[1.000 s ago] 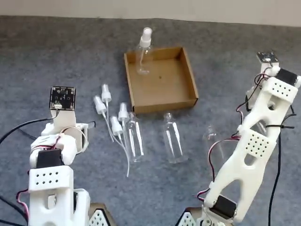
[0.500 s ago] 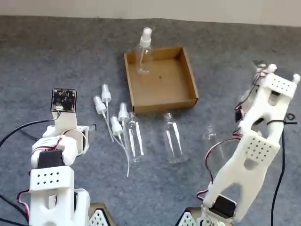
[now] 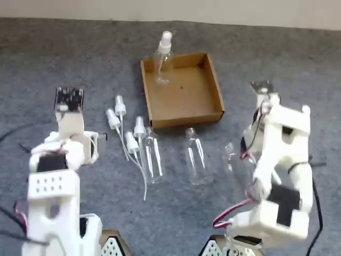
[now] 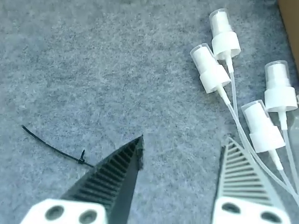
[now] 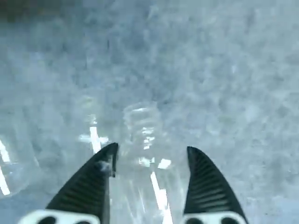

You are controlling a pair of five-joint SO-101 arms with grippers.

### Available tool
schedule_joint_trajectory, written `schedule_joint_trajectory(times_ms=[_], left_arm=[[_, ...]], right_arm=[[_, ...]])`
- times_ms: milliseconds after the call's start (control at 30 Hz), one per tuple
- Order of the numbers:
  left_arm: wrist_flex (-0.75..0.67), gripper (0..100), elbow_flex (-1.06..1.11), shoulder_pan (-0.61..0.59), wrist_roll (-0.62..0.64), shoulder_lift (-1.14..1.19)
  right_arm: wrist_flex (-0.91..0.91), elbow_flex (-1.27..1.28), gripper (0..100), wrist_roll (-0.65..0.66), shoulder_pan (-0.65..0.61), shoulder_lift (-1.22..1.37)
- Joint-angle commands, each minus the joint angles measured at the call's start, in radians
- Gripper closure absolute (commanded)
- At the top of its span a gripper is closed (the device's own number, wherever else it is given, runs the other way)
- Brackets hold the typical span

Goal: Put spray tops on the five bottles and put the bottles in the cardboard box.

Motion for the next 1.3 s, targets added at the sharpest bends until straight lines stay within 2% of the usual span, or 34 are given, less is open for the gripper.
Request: schedule_joint_trajectory(times_ms=[0,300,467,600,767,967,1200,1267], left_arm=[[0.118,76,-0.332,-0.004,0.002,0.302],[0.164,76,-0.766,0.062,0.166,0.819],[0.161,76,-0.891,0.13,0.25,1.018],[0.132,76,-0.937,0.131,0.305,1.147],[0.095,81,-0.941,0.13,0.305,1.218],[0.048,81,-0.937,0.122,0.307,1.225],[0.057,90,-0.934,0.085,0.265,1.218],[0.1,91,-0.946,0.088,0.261,1.214]], right_arm=[[-0.125,0.11,95.4,-0.048,0.013,-0.09],[-0.255,0.11,95.4,-0.138,0.03,-0.068],[-0.263,0.11,95.4,-0.146,0.028,-0.068],[-0.309,0.11,95.4,-0.146,0.036,-0.068],[-0.318,0.114,95.4,-0.146,0.042,-0.067],[-0.317,0.116,95.4,-0.141,0.042,-0.068],[-0.312,0.116,95.3,-0.14,0.042,-0.074],[-0.312,0.116,95.3,-0.14,0.042,-0.076]])
